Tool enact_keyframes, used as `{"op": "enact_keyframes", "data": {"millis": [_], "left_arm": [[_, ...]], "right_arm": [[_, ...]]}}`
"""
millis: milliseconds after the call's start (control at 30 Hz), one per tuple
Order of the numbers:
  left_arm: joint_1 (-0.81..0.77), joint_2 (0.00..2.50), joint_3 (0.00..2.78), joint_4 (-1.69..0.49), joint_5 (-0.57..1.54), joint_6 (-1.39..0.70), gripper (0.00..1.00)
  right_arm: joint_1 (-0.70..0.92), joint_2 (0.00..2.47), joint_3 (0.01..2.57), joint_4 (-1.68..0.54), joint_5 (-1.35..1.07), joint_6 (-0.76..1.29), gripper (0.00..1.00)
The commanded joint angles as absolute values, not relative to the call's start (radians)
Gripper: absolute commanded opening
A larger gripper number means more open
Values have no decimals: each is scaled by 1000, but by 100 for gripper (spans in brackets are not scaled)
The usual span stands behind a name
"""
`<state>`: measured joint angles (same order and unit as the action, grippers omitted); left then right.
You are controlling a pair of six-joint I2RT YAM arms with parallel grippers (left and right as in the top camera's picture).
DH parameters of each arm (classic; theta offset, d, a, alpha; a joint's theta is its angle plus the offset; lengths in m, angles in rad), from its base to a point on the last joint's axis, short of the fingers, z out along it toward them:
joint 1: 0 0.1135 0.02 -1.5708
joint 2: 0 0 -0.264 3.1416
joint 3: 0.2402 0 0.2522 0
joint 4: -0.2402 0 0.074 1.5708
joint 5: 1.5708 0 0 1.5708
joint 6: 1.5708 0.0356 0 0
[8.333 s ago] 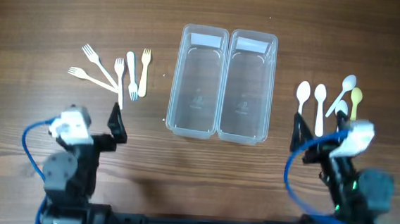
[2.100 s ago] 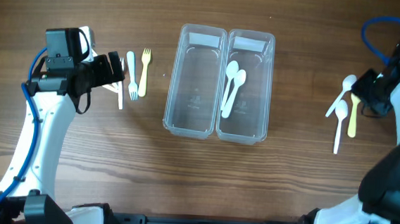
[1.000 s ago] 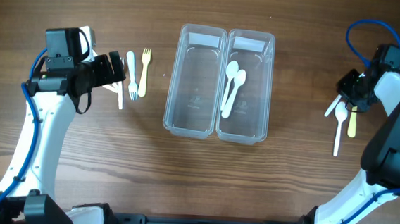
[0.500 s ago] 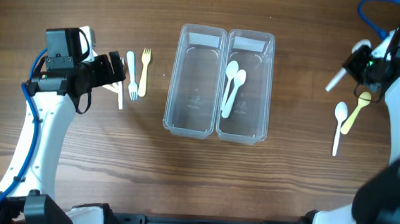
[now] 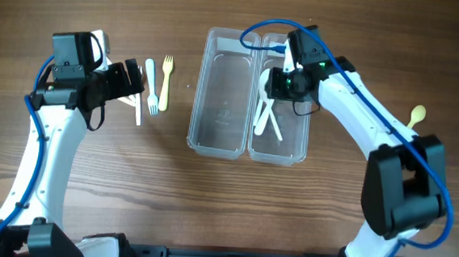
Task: Pack container
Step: 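Grasp a third white spoon and place it in the right tray, then grasp the yellow spoon with the right gripper and place it in the right tray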
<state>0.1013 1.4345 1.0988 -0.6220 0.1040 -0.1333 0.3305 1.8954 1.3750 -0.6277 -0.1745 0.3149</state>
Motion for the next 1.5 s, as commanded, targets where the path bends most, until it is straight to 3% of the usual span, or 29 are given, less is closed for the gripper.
{"op": "enact_keyframes", "data": {"millis": [0, 67, 133, 300, 433, 967, 1000, 1067, 1100, 1300, 1467], "left_arm": [[105, 1436, 1116, -619, 123, -143, 100], [105, 1436, 1116, -619, 123, -143, 100], [105, 1436, 1116, -619, 123, -143, 100], [105, 1436, 1116, -619, 123, -143, 100], [105, 1436, 1116, -619, 123, -143, 100], [105, 1436, 1116, -660, 123, -143, 100], [105, 1436, 1116, -660, 123, -143, 100], [105, 1436, 1116, -660, 123, -144, 100], [105, 1436, 1116, -660, 123, -143, 100], [105, 1436, 1116, -658, 123, -143, 100], [105, 1436, 1116, -651, 123, -143, 100]], "right_arm": [[311, 1721, 1386, -624, -6, 255, 53], [233, 1648, 1386, -678, 183, 265, 54], [122, 1638, 1386, -741, 202, 267, 54], [-240, 1727, 1288, -776, 103, 288, 53], [-379, 1830, 1266, -744, -5, 327, 44], [-471, 2017, 1259, -692, 29, 343, 48], [-472, 2026, 1256, -692, 28, 343, 47], [-472, 2038, 1254, -693, 28, 343, 30], [-472, 2038, 1254, -696, 28, 343, 27], [-472, 2029, 1257, -704, 17, 342, 15], [-463, 1818, 1313, -724, -74, 336, 10]]}}
